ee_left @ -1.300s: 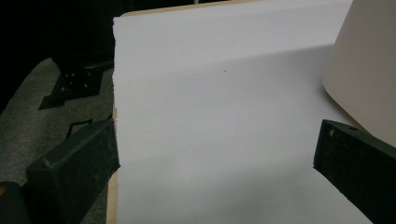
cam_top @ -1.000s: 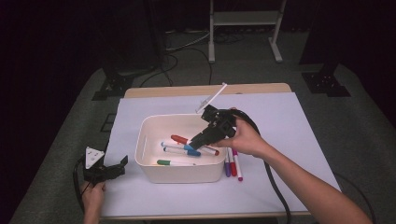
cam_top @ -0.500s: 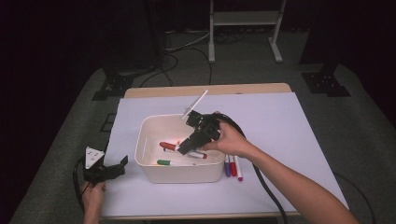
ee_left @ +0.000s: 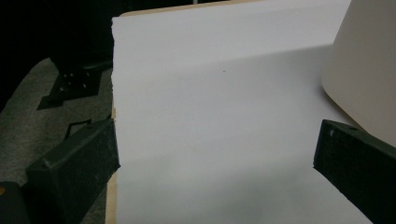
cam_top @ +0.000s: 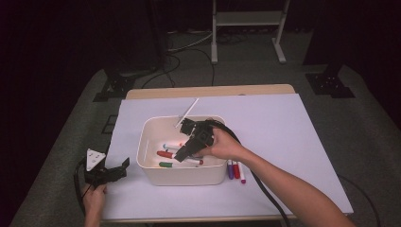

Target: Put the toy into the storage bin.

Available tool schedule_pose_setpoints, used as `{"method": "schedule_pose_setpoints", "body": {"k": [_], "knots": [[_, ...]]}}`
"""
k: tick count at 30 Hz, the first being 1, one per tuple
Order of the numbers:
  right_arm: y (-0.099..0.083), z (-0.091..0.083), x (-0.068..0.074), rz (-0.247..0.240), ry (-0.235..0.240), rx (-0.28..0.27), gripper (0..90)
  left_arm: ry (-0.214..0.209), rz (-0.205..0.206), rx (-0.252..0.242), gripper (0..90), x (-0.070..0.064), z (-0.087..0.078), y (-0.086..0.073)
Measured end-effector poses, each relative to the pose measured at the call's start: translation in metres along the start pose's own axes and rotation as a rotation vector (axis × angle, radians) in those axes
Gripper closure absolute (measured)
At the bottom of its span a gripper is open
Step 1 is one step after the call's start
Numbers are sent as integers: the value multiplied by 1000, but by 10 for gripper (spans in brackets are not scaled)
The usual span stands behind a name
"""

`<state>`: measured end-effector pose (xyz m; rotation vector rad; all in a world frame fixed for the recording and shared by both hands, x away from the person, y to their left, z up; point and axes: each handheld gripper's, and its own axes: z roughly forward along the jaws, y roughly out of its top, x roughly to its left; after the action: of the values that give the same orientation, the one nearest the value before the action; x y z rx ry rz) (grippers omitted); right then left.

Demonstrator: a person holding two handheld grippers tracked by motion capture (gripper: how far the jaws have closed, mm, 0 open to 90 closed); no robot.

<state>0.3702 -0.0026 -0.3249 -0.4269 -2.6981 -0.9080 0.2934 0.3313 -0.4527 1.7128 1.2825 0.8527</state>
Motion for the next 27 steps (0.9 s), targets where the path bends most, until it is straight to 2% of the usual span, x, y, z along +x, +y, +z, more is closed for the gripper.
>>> {"method": "schedule_pose_setpoints", "body": {"k": [27], "knots": [[6,28,-3,-15,1,92,755,-2,2,0,0,0,0,0]]}}
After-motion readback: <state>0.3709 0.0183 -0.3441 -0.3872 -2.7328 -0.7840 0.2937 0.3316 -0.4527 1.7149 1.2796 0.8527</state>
